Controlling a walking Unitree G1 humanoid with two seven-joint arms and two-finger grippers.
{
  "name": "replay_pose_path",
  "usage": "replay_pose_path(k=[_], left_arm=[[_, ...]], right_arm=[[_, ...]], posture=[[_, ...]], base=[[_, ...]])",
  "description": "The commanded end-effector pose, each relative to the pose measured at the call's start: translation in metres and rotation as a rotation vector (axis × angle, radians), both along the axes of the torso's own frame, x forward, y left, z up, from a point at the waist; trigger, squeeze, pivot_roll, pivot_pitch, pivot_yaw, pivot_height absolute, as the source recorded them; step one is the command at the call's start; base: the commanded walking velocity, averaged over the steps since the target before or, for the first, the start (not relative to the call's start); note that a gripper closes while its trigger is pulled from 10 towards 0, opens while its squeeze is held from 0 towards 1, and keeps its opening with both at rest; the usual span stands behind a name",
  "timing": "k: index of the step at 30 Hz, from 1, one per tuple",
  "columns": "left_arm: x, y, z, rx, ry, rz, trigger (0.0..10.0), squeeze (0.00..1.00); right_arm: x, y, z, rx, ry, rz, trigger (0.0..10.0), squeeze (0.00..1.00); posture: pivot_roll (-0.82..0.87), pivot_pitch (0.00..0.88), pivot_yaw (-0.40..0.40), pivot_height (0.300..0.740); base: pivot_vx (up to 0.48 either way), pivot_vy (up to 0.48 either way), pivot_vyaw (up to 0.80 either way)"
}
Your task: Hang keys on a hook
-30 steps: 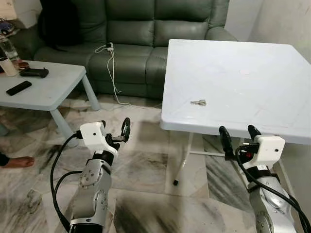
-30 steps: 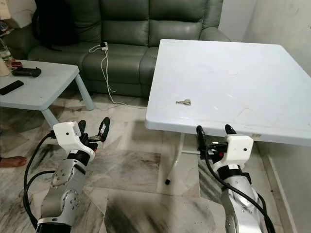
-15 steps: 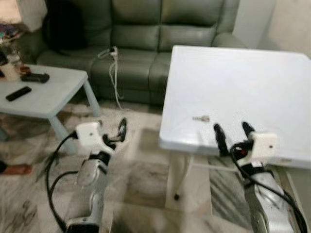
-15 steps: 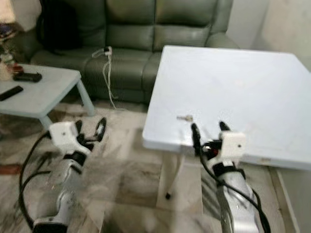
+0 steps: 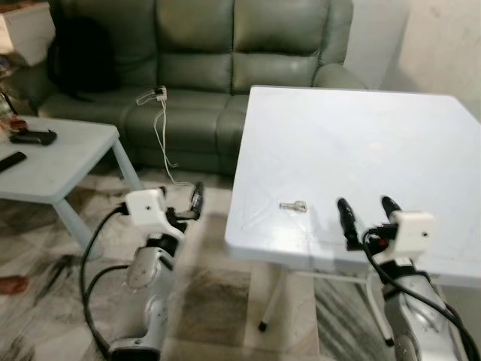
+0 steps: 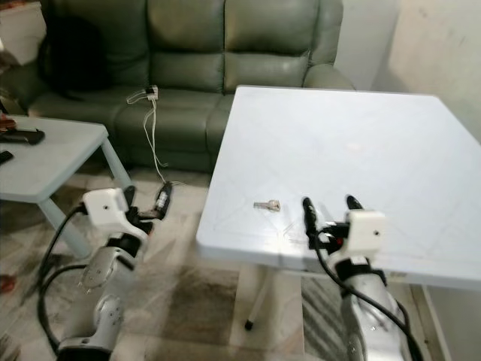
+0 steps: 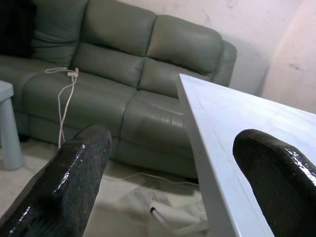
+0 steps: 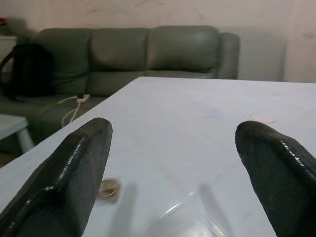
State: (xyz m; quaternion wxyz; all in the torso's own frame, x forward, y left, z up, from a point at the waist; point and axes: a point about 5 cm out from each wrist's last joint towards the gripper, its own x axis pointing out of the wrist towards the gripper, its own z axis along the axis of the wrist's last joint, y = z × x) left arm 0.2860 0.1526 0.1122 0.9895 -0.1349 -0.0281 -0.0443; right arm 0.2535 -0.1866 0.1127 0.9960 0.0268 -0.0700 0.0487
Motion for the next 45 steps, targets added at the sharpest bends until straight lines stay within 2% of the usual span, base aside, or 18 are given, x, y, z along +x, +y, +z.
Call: replay_pose_path(k=[1,9,14,24,27,34,36,45], left_arm=[[0.001,-0.012,0.004,-0.013,-0.011,-0.032,10.0,0.00],[0.001,-0.012,0.004,-0.004,-0.008,-0.030,10.0,0.00],[-0.002,-0.016,0.003,0.010,-0.010,-0.036,10.0,0.00],[-0.013,-0.028,-0.002,0.035,-0.014,-0.106,10.0,0.00],[-0.021,-0.036,-0.005,0.053,-0.011,-0.144,10.0,0.00],[-0.029,-0.045,-0.005,0.091,-0.021,-0.202,10.0,0.00],[-0.033,-0.048,-0.005,0.102,-0.024,-0.225,10.0,0.00],[-0.038,-0.050,-0.004,0.111,-0.028,-0.241,10.0,0.00]], right_arm=[[-0.002,-0.008,0.002,-0.009,-0.002,-0.021,10.0,0.00],[-0.002,-0.007,0.002,-0.008,0.000,-0.017,10.0,0.00],[-0.001,-0.007,0.002,-0.010,0.001,-0.009,10.0,0.00],[0.009,0.001,0.009,-0.047,0.003,0.154,10.0,0.00],[0.020,0.004,0.016,-0.074,-0.008,0.249,10.0,0.00],[0.029,0.010,0.021,-0.108,-0.010,0.355,10.0,0.00],[0.035,0.022,0.024,-0.123,-0.001,0.456,10.0,0.00],[0.038,0.037,0.017,-0.163,0.050,0.634,10.0,0.00]], posture=[[-0.04,0.000,-0.030,0.740],[-0.04,0.000,-0.031,0.740],[-0.04,0.000,-0.031,0.740],[-0.04,0.000,-0.034,0.740],[-0.03,0.000,-0.041,0.740],[-0.02,0.000,-0.048,0.740],[-0.01,0.000,-0.051,0.740],[0.00,0.004,-0.064,0.740]], base=[[0.352,0.000,0.00],[0.349,0.000,0.00],[0.000,0.000,0.00],[0.000,0.000,0.00],[0.000,0.000,0.00],[0.000,0.000,0.00],[0.000,0.000,0.00],[0.000,0.000,0.00]])
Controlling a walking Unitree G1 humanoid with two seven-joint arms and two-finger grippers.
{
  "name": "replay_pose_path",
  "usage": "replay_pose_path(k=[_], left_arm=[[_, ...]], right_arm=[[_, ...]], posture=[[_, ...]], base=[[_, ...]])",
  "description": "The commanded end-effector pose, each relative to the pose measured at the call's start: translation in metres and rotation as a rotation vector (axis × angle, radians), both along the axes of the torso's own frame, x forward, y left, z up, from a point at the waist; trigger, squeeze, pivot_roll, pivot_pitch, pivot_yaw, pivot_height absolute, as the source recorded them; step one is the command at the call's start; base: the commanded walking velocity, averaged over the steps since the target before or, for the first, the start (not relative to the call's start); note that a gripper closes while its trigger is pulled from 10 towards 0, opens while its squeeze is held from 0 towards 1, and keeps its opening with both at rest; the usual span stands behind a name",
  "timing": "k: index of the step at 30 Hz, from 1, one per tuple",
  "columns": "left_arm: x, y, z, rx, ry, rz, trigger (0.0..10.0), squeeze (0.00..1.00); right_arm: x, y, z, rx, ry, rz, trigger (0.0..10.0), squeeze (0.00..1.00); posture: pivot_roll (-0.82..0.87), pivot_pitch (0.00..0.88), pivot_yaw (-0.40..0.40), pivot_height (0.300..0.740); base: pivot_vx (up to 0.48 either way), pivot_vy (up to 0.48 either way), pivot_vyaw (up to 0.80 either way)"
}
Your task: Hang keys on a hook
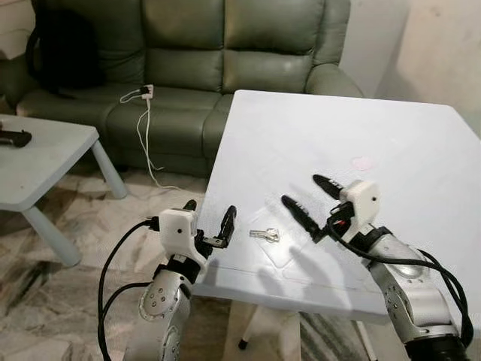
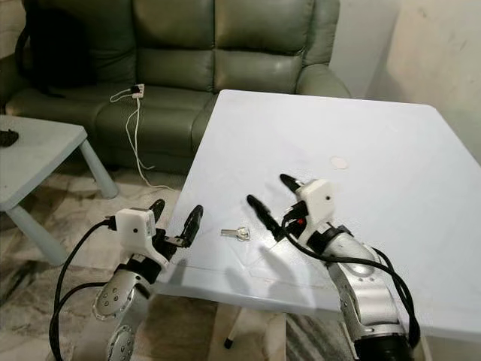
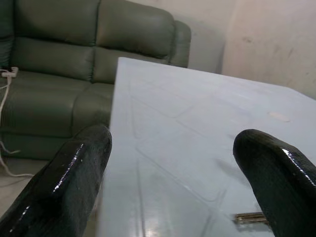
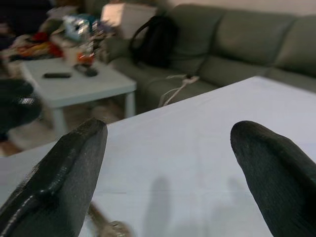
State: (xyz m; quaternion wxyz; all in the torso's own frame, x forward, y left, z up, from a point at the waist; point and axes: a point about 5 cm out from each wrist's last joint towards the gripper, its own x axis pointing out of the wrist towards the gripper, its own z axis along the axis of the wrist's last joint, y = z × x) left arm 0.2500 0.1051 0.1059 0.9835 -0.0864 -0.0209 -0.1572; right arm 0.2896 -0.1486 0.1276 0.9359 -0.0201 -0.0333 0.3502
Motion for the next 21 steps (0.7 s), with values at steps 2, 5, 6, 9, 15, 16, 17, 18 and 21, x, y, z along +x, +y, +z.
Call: replay_pose_path(k=[2,5,6,9,15,16,17,18,21], left_arm=[[-0.004,-0.003,0.002,0.008,-0.004,-0.016,10.0,0.00],[-0.009,-0.004,0.001,0.003,0.006,-0.011,10.0,0.00],[-0.010,-0.004,0.001,0.002,0.007,-0.011,10.0,0.00],[-0.015,-0.006,-0.001,-0.005,0.022,-0.006,10.0,0.00],[-0.022,-0.009,0.000,-0.021,0.036,-0.003,10.0,0.00],[-0.023,-0.009,0.000,-0.024,0.038,-0.002,10.0,0.00],[-0.024,-0.010,0.000,-0.025,0.040,-0.001,10.0,0.00],[-0.025,-0.011,0.000,-0.031,0.045,0.001,10.0,0.00],[-0.027,-0.012,-0.001,-0.034,0.049,0.001,10.0,0.00]], right_arm=[[0.003,-0.001,0.002,-0.031,0.001,0.032,10.0,0.00],[0.006,-0.001,0.001,-0.044,0.006,0.050,10.0,0.00],[0.006,-0.002,0.001,-0.045,0.007,0.055,10.0,0.00],[0.007,-0.003,0.000,-0.067,0.015,0.083,10.0,0.00],[0.006,-0.008,-0.001,-0.126,0.024,0.111,10.0,0.00],[0.005,-0.009,-0.001,-0.134,0.025,0.112,10.0,0.00],[0.005,-0.010,-0.001,-0.141,0.030,0.114,10.0,0.00],[0.005,-0.011,-0.003,-0.154,0.042,0.115,10.0,0.00],[0.004,-0.013,-0.006,-0.178,0.059,0.120,10.0,0.00]], posture=[[0.00,0.008,-0.067,0.740],[0.01,0.023,-0.075,0.740],[0.01,0.025,-0.077,0.740],[0.01,0.039,-0.083,0.740],[0.01,0.074,-0.099,0.740],[0.01,0.080,-0.103,0.740],[0.01,0.083,-0.105,0.740],[0.01,0.090,-0.108,0.740],[0.00,0.097,-0.113,0.740]], base=[[0.000,0.000,0.00],[0.000,0.000,0.00],[0.000,0.000,0.00],[0.000,0.000,0.00],[0.000,0.000,0.00],[0.000,0.000,0.00],[0.000,0.000,0.00],[0.000,0.000,0.00],[0.000,0.000,0.00]])
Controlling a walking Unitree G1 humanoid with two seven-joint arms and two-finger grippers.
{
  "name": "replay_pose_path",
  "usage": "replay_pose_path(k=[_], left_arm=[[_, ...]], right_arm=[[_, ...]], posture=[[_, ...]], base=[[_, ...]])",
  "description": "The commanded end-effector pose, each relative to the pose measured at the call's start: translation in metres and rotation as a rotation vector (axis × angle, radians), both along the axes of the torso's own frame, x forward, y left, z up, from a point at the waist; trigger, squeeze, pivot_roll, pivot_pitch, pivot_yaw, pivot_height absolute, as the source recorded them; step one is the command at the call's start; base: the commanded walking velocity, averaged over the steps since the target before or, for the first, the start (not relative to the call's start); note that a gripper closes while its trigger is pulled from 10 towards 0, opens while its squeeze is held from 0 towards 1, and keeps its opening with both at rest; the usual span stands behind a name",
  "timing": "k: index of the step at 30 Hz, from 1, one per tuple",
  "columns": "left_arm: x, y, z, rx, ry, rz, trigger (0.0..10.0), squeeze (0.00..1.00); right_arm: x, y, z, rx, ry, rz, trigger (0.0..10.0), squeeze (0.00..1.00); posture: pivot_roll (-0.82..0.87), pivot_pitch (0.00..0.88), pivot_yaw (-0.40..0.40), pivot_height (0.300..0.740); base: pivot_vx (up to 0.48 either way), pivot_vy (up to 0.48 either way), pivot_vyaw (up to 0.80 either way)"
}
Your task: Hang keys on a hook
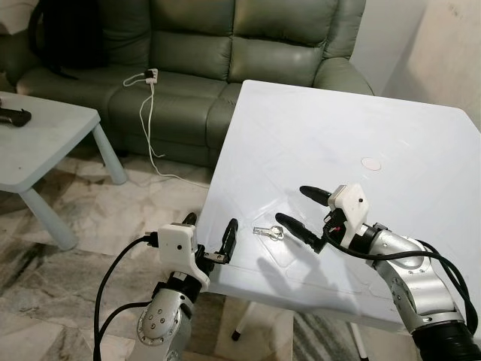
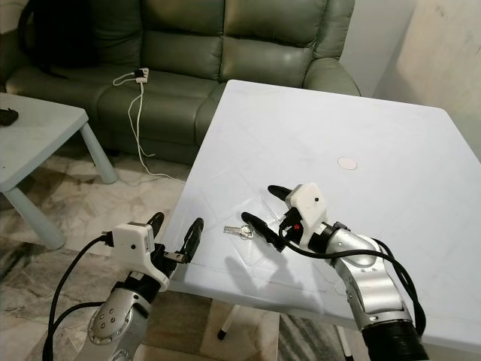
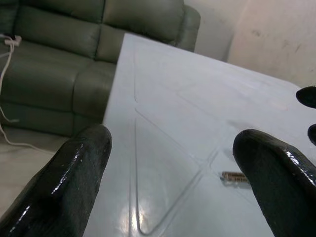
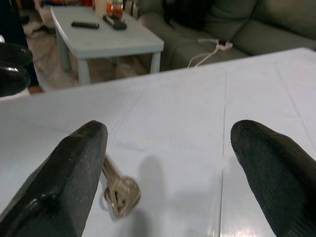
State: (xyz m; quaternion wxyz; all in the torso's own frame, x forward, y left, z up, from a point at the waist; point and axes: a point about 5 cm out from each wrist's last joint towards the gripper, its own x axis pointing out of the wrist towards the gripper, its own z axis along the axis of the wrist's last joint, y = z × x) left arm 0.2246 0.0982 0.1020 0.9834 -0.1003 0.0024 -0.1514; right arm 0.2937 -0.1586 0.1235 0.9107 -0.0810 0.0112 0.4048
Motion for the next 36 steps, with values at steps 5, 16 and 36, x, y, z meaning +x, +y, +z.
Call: replay_pose_path(k=[5,16,36], left_arm=[[-0.004,-0.008,0.005,-0.031,0.007,0.005,10.0,0.00],[-0.008,-0.009,0.004,-0.045,0.023,0.019,10.0,0.00],[-0.009,-0.012,0.003,-0.058,0.035,0.030,10.0,0.00]], right_arm=[[-0.005,-0.001,-0.013,-0.085,0.060,0.059,10.0,0.00],[-0.021,0.003,-0.030,-0.150,0.134,0.156,10.0,0.00],[-0.012,0.035,-0.021,0.005,0.200,0.170,10.0,0.00]], posture=[[0.01,0.110,-0.122,0.740],[0.00,0.129,-0.137,0.740],[0.01,0.114,-0.151,0.740]], base=[[0.000,0.000,0.00],[0.000,0.000,0.00],[0.000,0.000,0.00]])
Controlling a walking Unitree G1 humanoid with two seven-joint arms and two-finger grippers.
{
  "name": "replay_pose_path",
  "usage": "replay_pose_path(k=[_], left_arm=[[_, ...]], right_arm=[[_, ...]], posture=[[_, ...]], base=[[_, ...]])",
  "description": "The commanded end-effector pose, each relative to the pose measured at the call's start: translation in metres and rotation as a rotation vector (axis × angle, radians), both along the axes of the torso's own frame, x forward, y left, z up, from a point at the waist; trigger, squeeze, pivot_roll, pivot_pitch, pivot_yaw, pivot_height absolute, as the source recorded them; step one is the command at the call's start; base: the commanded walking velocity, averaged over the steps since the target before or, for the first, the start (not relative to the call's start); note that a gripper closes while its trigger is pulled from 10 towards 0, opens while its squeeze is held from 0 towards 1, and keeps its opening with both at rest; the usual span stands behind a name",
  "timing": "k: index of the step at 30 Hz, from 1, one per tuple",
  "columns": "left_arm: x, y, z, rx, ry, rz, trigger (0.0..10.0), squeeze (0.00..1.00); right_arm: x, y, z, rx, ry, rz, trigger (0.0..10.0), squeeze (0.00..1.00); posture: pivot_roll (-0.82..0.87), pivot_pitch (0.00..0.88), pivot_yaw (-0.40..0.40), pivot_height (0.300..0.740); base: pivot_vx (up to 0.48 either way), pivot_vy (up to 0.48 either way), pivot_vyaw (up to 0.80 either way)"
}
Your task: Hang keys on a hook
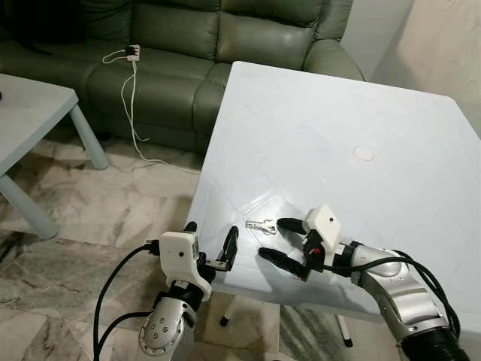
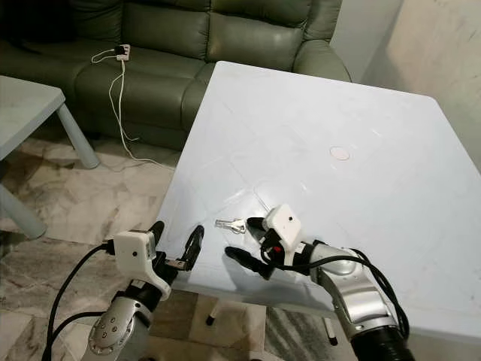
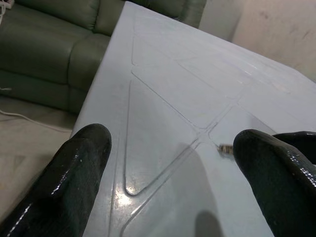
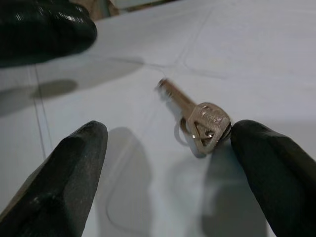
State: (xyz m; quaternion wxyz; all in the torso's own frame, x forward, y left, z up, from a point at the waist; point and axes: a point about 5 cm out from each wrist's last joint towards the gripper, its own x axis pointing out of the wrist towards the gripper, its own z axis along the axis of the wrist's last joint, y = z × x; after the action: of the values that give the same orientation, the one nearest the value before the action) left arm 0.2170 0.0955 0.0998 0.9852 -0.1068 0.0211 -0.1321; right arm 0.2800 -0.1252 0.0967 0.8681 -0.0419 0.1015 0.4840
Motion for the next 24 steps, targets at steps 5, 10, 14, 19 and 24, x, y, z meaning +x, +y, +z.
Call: replay_pose_path(k=[5,10,14,19,24], left_arm=[[0.000,-0.010,0.006,-0.054,-0.010,0.000,10.0,0.00],[0.000,-0.010,0.007,-0.055,-0.013,0.003,10.0,0.00],[0.000,-0.009,0.007,-0.054,-0.013,0.008,10.0,0.00],[0.000,-0.009,0.007,-0.055,-0.010,0.011,10.0,0.00],[0.000,-0.009,0.007,-0.058,-0.007,0.014,10.0,0.00]], right_arm=[[0.003,0.010,0.007,0.044,-0.017,-0.006,10.0,0.00],[0.003,0.018,0.007,0.056,-0.027,-0.013,10.0,0.00],[0.005,0.022,0.007,0.045,-0.045,-0.045,10.0,0.00],[0.008,0.023,0.005,0.009,-0.050,-0.105,10.0,0.00],[0.005,0.025,0.001,-0.030,-0.061,-0.106,10.0,0.00]], posture=[[0.02,0.111,-0.152,0.740],[0.02,0.111,-0.152,0.740],[0.03,0.112,-0.150,0.740],[0.02,0.118,-0.147,0.740],[0.02,0.121,-0.148,0.740]], base=[[0.000,0.000,0.00],[0.000,0.000,0.00],[0.000,0.000,0.00],[0.000,0.000,0.00],[0.000,0.000,0.00]])
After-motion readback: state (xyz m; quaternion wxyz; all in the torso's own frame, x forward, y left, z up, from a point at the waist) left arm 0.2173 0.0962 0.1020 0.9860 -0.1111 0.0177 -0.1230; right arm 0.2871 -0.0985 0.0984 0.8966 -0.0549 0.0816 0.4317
